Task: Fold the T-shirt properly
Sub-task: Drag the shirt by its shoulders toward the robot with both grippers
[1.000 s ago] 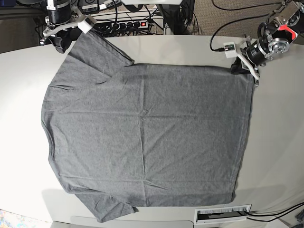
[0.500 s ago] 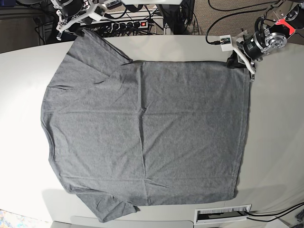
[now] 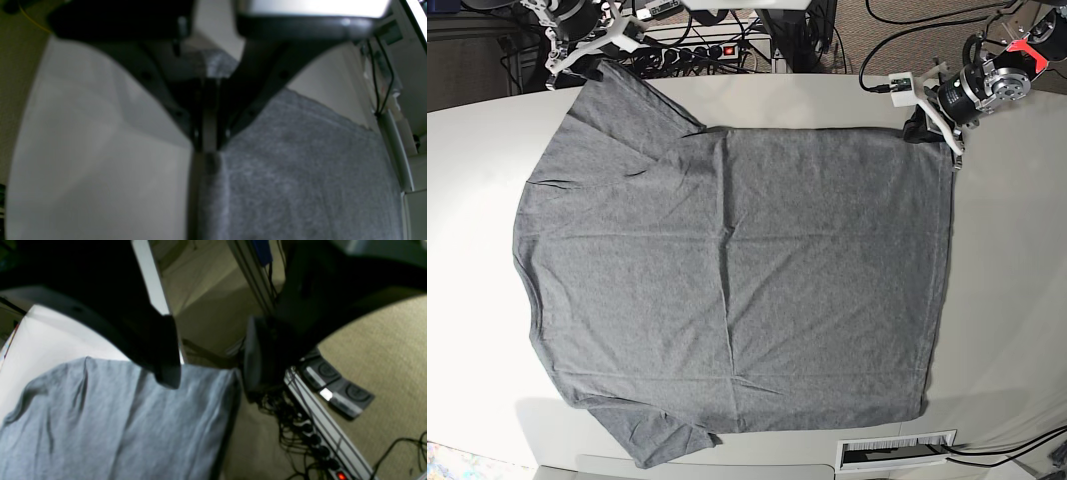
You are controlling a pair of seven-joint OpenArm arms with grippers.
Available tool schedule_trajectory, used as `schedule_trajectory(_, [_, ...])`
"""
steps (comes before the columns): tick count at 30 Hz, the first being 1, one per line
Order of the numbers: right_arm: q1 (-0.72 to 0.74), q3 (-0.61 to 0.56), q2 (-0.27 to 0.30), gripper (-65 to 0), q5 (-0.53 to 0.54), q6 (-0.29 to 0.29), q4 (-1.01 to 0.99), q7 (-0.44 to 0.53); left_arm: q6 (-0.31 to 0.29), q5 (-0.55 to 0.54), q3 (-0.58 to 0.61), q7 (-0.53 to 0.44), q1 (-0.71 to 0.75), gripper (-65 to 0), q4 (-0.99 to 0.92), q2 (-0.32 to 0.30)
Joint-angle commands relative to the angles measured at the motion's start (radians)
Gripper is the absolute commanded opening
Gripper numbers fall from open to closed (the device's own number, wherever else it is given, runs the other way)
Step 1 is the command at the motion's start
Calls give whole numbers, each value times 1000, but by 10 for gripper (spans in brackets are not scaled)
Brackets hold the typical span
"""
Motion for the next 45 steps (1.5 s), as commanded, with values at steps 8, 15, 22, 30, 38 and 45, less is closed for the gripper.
schedule_trajectory(8, [3,5,8,-328,-6,-11,-10,60,23,-6,-1,2,3,-650,9,-16])
schedule_trajectory(15, [47,5,8,-329,-7,-11,-74,71,22,-6,-1,2,3,-650,9,-16])
schedule_trajectory(22, [61,5,6,-329,2,-11,-96,102,22,-6,-1,0,3,-650,9,-16])
schedule_trajectory(30, [64,5,6,-345,23,-11,-98,121,22,-6,-1,-1,3,-650,9,-16])
schedule_trajectory(38, [64,5,6,-622,53,-11,-97,118,22,-6,-1,-1,3,-650,9,-16])
schedule_trajectory(45, [62,3,6,-650,53,-11,-95,70,22,-6,-1,0,4,-650,9,-16])
